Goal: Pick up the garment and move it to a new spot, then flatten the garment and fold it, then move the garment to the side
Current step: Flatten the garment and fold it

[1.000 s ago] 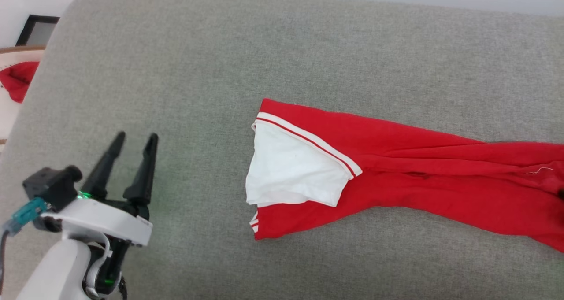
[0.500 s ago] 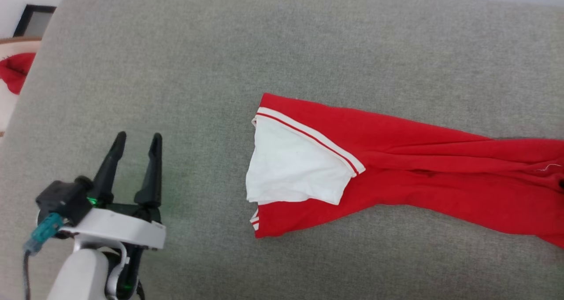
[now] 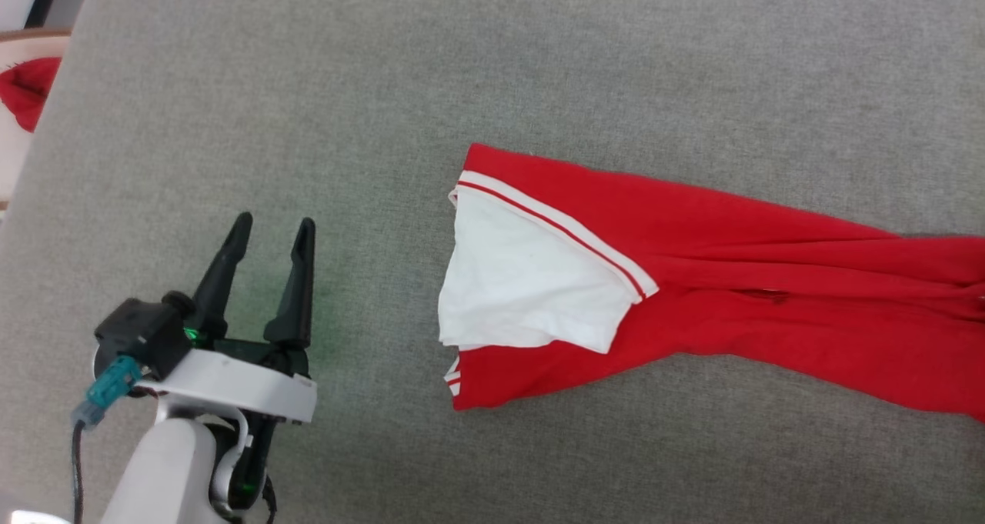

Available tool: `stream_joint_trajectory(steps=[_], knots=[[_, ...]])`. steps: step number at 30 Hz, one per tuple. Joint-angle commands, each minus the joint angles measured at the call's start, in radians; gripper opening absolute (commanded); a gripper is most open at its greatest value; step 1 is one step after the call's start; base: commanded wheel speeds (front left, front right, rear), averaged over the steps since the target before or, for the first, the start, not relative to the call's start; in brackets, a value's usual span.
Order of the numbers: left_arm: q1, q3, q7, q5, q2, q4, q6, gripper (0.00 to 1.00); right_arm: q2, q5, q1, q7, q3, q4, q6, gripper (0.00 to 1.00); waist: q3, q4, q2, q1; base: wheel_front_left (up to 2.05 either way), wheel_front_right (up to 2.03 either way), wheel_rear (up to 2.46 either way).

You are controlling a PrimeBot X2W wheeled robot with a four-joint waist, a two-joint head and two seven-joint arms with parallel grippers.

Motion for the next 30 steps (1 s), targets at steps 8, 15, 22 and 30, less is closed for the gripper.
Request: stream_joint_trajectory(steps=[8,15,22,30], knots=[[-0.017,0.008,-0.001,-0.004,0.002,0.005,-0.002,1.0,0.059,0.014,0.049,-0.007,0.014,0.023,0.001,0.0,0.008,-0.011,0.0,0.0,0.0,0.0,0.0],[0.008,0.03,-0.001,-0.008,0.011,-0.002,-0.002,1.0,0.024,0.026,-0.023,-0.099,-0.046,0.015,0.0,0.0,0.007,-0.045,0.0,0.0,0.0,0.0,0.0],[0.036,0.061,-0.001,-0.015,0.031,-0.028,-0.002,1.0,-0.095,-0.002,-0.026,-0.198,-0.123,0.064,0.0,0.0,0.022,-0.093,0.0,0.0,0.0,0.0,0.0],[0.034,0.056,-0.001,-0.025,0.059,-0.05,-0.002,1.0,-0.206,-0.004,-0.058,-0.291,-0.263,0.172,0.0,0.0,0.042,-0.131,0.0,0.0,0.0,0.0,0.0]])
